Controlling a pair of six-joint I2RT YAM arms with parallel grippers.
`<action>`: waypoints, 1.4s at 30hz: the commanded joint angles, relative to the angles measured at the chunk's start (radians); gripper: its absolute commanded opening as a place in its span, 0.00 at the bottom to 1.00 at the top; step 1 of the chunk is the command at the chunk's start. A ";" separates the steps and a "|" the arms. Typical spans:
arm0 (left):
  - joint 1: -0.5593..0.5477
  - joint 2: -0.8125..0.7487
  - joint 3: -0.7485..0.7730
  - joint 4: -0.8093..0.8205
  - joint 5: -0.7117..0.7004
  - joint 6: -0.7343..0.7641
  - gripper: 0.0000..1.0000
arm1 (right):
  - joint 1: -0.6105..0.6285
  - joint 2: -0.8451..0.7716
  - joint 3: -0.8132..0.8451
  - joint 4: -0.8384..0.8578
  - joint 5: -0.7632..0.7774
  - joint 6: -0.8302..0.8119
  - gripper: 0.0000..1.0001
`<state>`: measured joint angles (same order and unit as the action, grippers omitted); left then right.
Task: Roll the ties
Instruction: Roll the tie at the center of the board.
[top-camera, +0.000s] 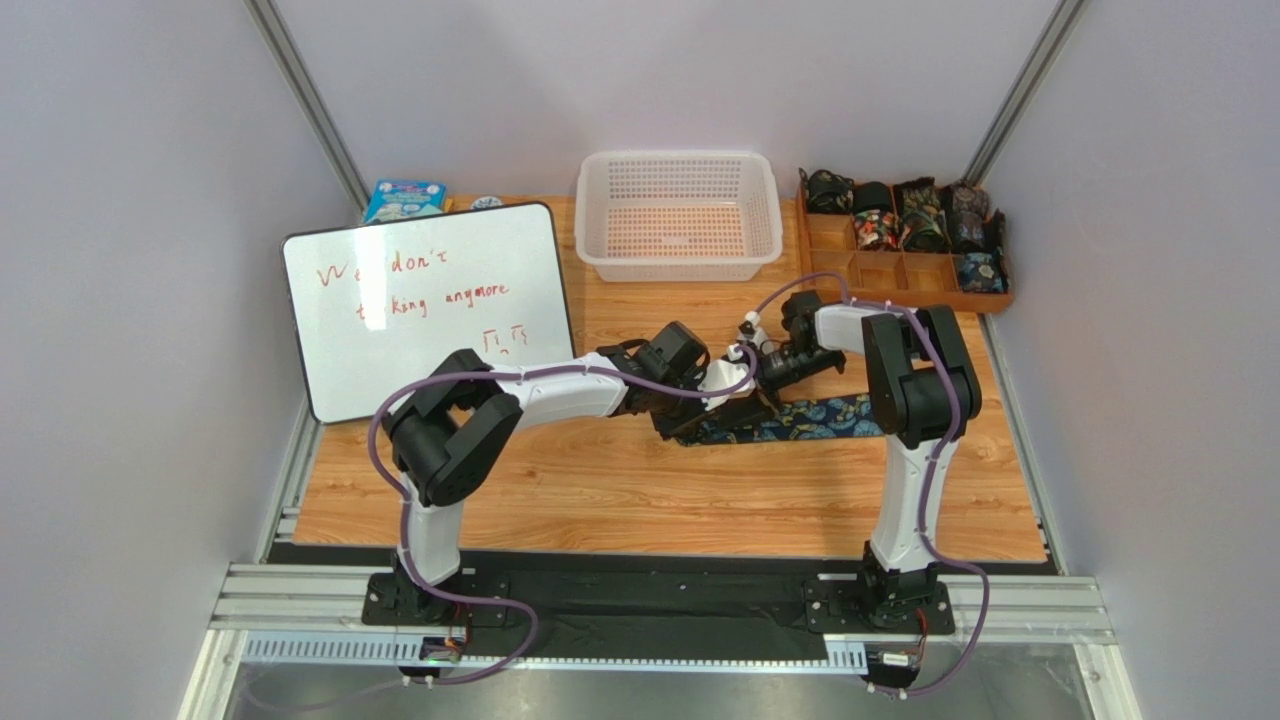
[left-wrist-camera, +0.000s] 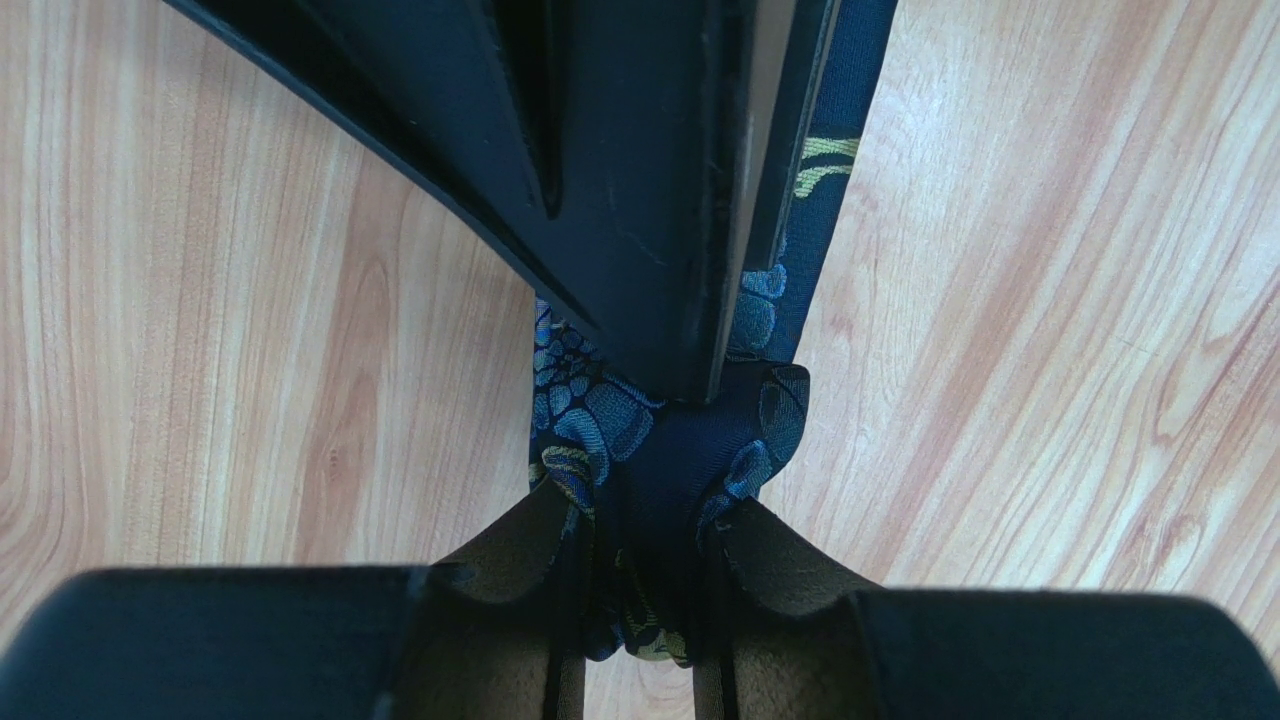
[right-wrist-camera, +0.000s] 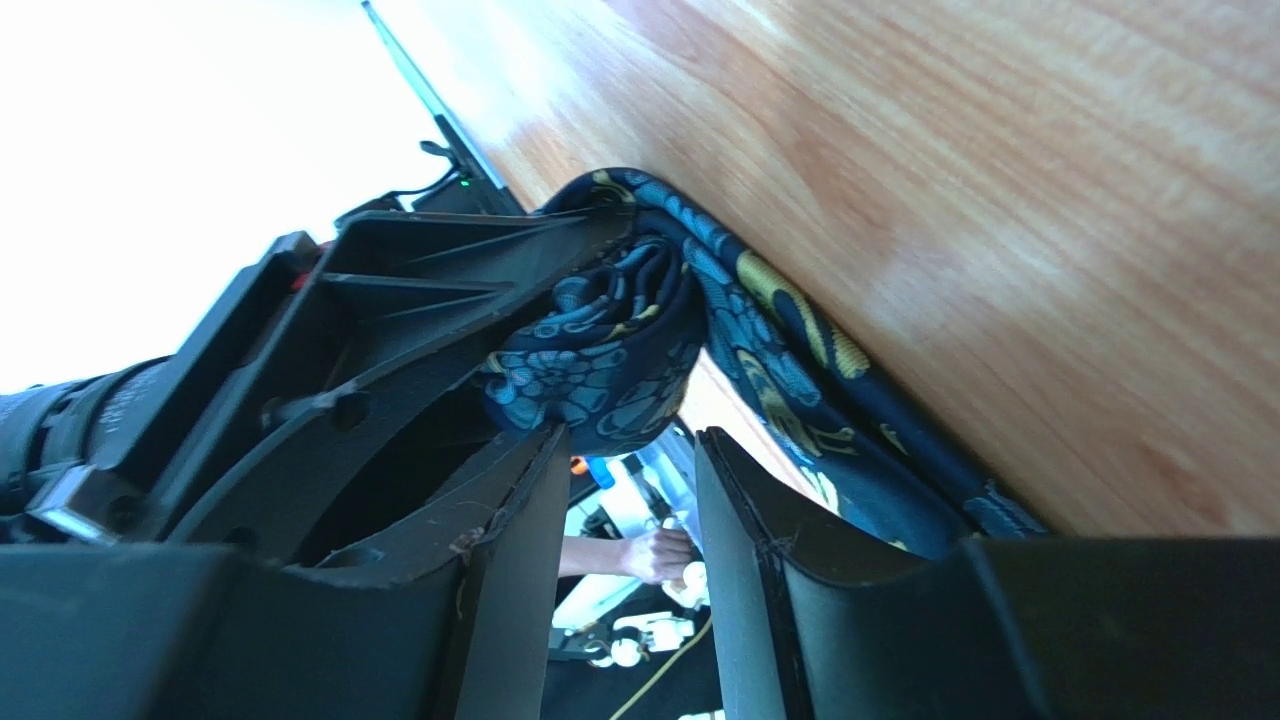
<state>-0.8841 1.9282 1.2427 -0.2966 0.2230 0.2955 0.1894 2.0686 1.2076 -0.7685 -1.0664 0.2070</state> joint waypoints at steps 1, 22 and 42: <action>-0.007 0.049 0.000 -0.068 -0.008 -0.012 0.08 | -0.001 -0.071 -0.013 0.032 -0.073 0.025 0.44; -0.007 -0.030 -0.035 -0.041 0.032 0.020 0.29 | 0.015 0.021 -0.049 0.077 0.060 0.008 0.00; -0.004 -0.020 -0.051 -0.039 0.088 0.027 0.13 | -0.005 -0.021 -0.019 0.087 0.094 0.035 0.00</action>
<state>-0.8818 1.9205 1.2221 -0.2836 0.2707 0.3225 0.2001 2.0602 1.1717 -0.7212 -1.1175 0.2584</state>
